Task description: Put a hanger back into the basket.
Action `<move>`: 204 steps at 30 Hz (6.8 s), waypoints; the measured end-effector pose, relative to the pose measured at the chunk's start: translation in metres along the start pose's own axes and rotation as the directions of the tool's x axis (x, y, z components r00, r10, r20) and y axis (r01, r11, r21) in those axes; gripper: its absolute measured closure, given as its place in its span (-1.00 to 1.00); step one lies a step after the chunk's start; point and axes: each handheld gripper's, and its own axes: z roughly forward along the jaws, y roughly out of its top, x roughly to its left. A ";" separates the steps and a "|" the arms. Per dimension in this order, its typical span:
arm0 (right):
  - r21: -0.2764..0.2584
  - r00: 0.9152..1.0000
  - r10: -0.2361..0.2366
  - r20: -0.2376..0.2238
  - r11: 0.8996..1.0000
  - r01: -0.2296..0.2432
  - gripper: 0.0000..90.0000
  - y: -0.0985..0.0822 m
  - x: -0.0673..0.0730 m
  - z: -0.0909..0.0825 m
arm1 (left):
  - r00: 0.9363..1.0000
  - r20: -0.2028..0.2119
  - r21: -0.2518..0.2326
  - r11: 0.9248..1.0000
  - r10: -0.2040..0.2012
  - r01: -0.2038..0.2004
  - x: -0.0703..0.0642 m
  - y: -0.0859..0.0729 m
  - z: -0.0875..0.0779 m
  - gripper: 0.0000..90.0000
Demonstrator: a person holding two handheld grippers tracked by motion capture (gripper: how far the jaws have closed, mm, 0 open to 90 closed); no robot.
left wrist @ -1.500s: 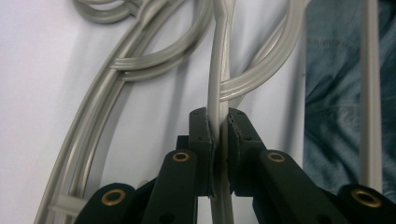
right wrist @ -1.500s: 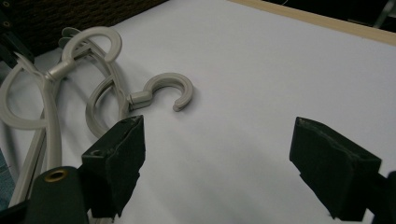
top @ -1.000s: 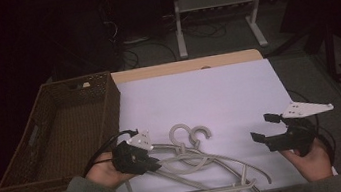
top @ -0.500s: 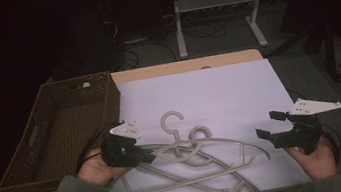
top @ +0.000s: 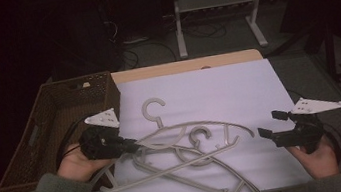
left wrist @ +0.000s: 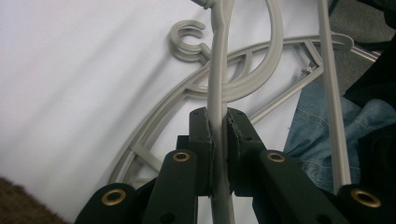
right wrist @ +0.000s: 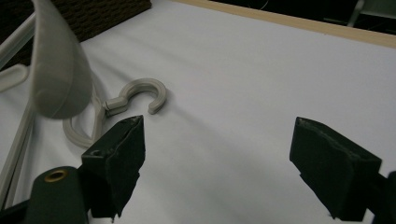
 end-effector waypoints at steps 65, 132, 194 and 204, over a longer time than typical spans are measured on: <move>0.013 1.000 -0.005 0.004 1.000 0.005 -0.61 -0.001 -0.001 0.006 | 0.889 -0.118 -0.229 0.884 -0.442 0.409 0.105 -0.083 -0.116 0.82; 0.025 1.000 0.001 0.001 1.000 -0.001 -0.61 -0.003 -0.002 0.009 | 0.654 -0.391 -0.248 0.759 -0.647 0.602 0.169 -0.163 -0.125 0.82; 0.040 1.000 -0.011 -0.021 0.999 0.012 -0.61 -0.001 0.003 0.017 | 0.686 -0.488 -0.123 0.821 -0.539 0.558 0.166 -0.150 -0.113 0.38; 0.041 1.000 -0.010 -0.023 0.999 0.011 -0.61 -0.001 0.003 0.017 | 0.728 -0.461 -0.111 0.847 -0.507 0.520 0.157 -0.144 -0.108 0.37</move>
